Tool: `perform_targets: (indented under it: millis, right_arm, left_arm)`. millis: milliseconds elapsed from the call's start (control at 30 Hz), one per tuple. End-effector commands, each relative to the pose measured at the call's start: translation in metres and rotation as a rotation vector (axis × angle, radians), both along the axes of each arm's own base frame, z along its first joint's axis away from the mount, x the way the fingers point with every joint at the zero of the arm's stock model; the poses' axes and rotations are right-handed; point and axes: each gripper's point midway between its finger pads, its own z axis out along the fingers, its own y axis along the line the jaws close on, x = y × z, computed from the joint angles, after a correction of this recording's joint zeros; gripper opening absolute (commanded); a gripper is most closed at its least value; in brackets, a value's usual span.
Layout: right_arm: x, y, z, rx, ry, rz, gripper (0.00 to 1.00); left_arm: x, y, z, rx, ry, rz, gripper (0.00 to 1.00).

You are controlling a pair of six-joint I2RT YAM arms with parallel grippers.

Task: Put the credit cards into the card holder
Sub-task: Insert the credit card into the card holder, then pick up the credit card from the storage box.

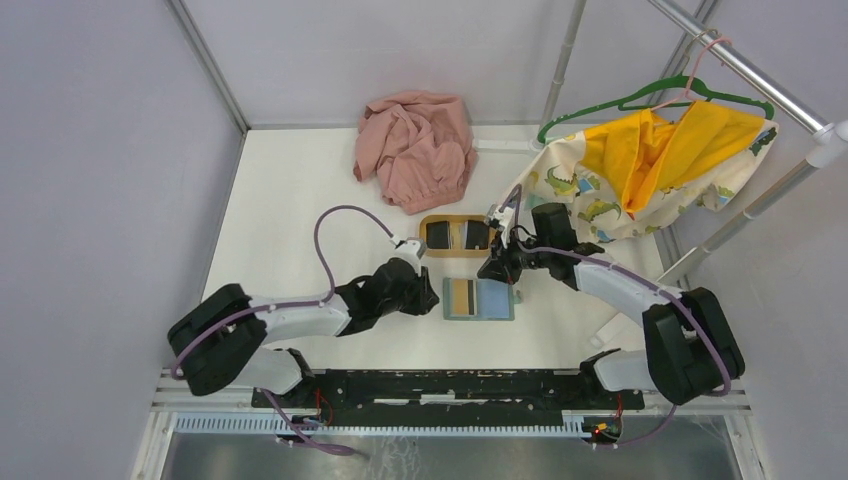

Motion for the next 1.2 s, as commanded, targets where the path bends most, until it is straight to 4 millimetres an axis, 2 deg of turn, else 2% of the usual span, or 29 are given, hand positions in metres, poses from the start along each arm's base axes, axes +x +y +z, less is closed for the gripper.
perform_targets:
  millis: [0,133,200,367,600,767,933,1100,1167]
  right_arm:
    - [-0.004,-0.006,0.025,-0.069,-0.287,0.240,0.12]
    - [-0.009,-0.016,0.034,-0.127,-0.446,0.349,0.18]
    - [-0.010,-0.020,0.039,-0.148,-0.510,0.371,0.22]
    - [-0.009,-0.030,0.055,-0.159,-0.635,0.366,0.29]
    - [-0.008,-0.038,0.073,-0.137,-0.691,0.370,0.39]
    - [0.002,-0.040,0.088,-0.165,-0.743,0.347,0.43]
    - [0.020,-0.039,0.115,-0.184,-0.798,0.324,0.52]
    - [0.029,-0.028,0.144,-0.124,-0.799,0.325,0.56]
    - [0.030,-0.024,0.146,-0.102,-0.794,0.336,0.56]
  left_arm:
    - [0.015,0.012,0.044,-0.045,-0.152,0.057,0.33]
    - [0.020,0.019,0.074,-0.094,-0.240,0.081,0.51]
    - [0.021,0.019,0.086,-0.121,-0.271,0.081,0.56]
    - [0.025,0.015,0.108,-0.157,-0.323,0.064,0.67]
    - [0.038,0.018,0.131,-0.176,-0.385,0.095,0.89]
    - [0.047,0.008,0.146,-0.206,-0.402,0.063,0.92]
    - [0.060,0.004,0.166,-0.212,-0.450,0.050,0.92]
    - [0.075,0.004,0.187,-0.247,-0.495,0.041,0.92]
    - [0.076,0.001,0.198,-0.302,-0.503,0.014,0.92]
